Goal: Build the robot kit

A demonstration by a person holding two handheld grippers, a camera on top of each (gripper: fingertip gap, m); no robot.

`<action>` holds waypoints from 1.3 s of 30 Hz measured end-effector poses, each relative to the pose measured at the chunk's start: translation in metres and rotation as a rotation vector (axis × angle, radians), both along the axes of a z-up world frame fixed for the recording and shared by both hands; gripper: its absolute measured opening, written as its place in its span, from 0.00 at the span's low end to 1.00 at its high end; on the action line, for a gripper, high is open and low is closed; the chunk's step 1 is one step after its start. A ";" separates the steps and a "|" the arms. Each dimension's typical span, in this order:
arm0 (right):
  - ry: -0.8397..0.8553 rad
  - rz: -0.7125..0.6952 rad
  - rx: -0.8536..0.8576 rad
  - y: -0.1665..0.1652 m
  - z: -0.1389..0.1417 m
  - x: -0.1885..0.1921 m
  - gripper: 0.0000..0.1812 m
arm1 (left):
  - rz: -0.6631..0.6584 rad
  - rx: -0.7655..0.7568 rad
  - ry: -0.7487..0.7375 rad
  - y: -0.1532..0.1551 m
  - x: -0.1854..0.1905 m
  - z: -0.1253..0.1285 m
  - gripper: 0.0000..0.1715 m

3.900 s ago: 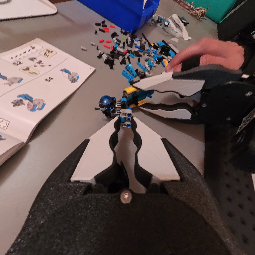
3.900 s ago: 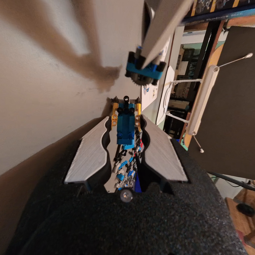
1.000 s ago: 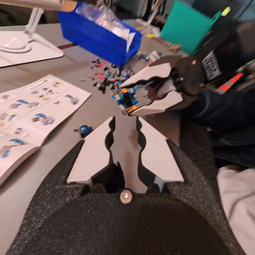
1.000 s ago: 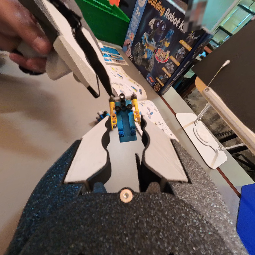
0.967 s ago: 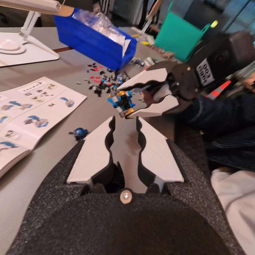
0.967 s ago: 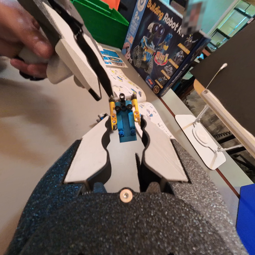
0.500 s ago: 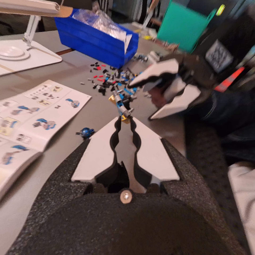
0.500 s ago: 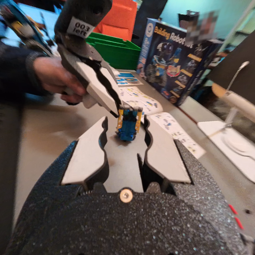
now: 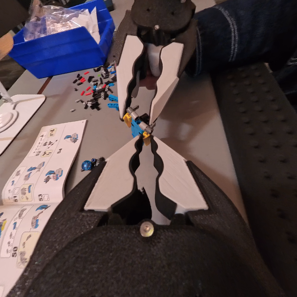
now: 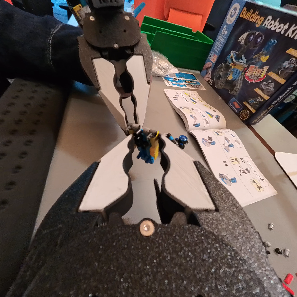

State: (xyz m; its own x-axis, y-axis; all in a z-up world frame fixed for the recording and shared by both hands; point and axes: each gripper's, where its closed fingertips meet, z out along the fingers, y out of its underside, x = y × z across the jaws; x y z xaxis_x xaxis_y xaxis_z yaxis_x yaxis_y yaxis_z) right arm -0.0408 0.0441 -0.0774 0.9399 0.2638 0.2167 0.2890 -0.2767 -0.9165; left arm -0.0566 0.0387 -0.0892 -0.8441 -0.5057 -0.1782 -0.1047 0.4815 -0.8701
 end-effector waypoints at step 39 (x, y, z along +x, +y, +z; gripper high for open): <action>-0.069 -0.222 0.152 0.004 0.027 0.021 0.15 | 0.168 0.004 -0.334 0.004 0.019 0.037 0.06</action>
